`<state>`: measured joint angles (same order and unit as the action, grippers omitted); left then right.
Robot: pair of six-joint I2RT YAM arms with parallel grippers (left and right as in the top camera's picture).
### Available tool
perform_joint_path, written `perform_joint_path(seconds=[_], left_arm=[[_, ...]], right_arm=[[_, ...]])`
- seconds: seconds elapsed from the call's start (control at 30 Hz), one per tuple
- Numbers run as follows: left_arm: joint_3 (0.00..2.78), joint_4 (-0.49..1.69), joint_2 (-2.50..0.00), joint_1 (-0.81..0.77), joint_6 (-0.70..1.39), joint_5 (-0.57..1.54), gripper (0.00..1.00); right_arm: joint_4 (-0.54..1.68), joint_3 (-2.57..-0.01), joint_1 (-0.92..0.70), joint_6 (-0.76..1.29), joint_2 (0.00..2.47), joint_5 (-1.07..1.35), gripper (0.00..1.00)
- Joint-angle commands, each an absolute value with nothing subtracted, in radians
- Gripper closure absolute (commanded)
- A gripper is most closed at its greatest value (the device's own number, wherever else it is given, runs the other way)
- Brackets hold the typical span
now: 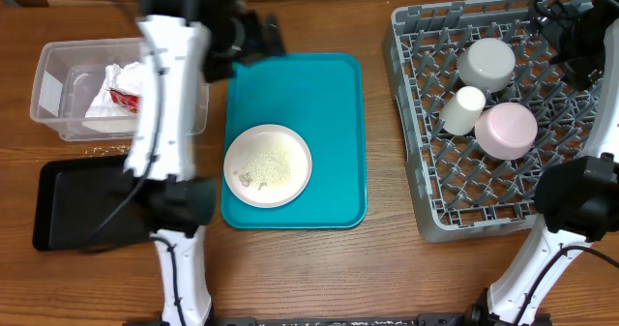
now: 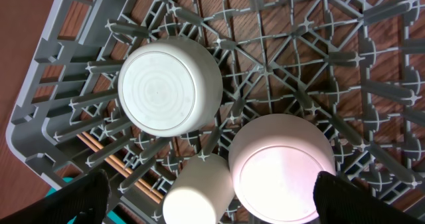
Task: Sort waste into correct bins and load items into the dishwasher
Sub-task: 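Swing the left gripper over the white rice plate on the teal tray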
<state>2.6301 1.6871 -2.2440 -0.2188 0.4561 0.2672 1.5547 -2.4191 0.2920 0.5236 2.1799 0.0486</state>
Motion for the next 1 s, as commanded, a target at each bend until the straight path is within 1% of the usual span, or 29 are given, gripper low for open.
perform_joint_path(seconds=[0.0,0.07,0.13,0.2,0.37,0.5,0.57,0.6,0.63,0.67,0.83,0.87,0.9,0.93,0.97], left_arm=[[2.622,1.69,-2.302,-0.298,0.441,0.235,0.0],[2.622,1.69,-2.334,-0.344,0.441,0.204,0.0],[2.622,1.689,-2.358,-0.382,0.445,0.16,0.05],[2.622,1.69,-2.386,-0.417,0.476,0.118,0.05],[2.621,1.69,-2.45,-0.466,0.587,0.043,0.11],[2.621,1.69,-2.514,-0.481,0.646,-0.047,0.12],[2.621,1.69,-2.545,-0.481,0.67,-0.054,0.11],[2.621,1.69,-2.561,-0.481,0.682,-0.051,0.09],[2.621,1.69,-2.579,-0.481,0.685,-0.039,0.03],[2.621,1.69,-2.594,-0.481,0.684,-0.023,0.0],[2.621,1.69,-2.666,-0.485,0.583,0.084,0.0],[2.621,1.69,-2.676,-0.485,0.569,0.09,0.12],[2.621,1.69,-2.68,-0.485,0.559,0.091,0.33],[2.621,1.69,-2.686,-0.485,0.558,0.086,0.42],[2.621,1.69,-2.686,-0.485,0.557,0.081,0.46]], right_arm=[[1.549,-2.415,0.29,0.525,2.173,0.054,0.0],[1.549,-2.415,0.29,0.525,2.173,0.054,0.0],[1.549,-2.415,0.29,0.525,2.173,0.054,0.0],[1.549,-2.414,0.29,0.525,2.173,0.054,0.0],[1.55,-2.415,0.29,0.525,2.173,0.054,0.0],[1.55,-2.414,0.29,0.525,2.173,0.054,0.0],[1.549,-2.415,0.29,0.525,2.173,0.054,0.0],[1.55,-2.415,0.29,0.525,2.173,0.054,0.0],[1.549,-2.415,0.29,0.525,2.173,0.054,0.0],[1.55,-2.414,0.29,0.525,2.173,0.054,0.0],[1.549,-2.414,0.29,0.525,2.173,0.054,0.0],[1.549,-2.415,0.29,0.525,2.173,0.054,0.0],[1.549,-2.415,0.29,0.525,2.173,0.054,0.0],[1.55,-2.415,0.29,0.525,2.173,0.054,0.0],[1.55,-2.414,0.29,0.525,2.173,0.054,0.0]])
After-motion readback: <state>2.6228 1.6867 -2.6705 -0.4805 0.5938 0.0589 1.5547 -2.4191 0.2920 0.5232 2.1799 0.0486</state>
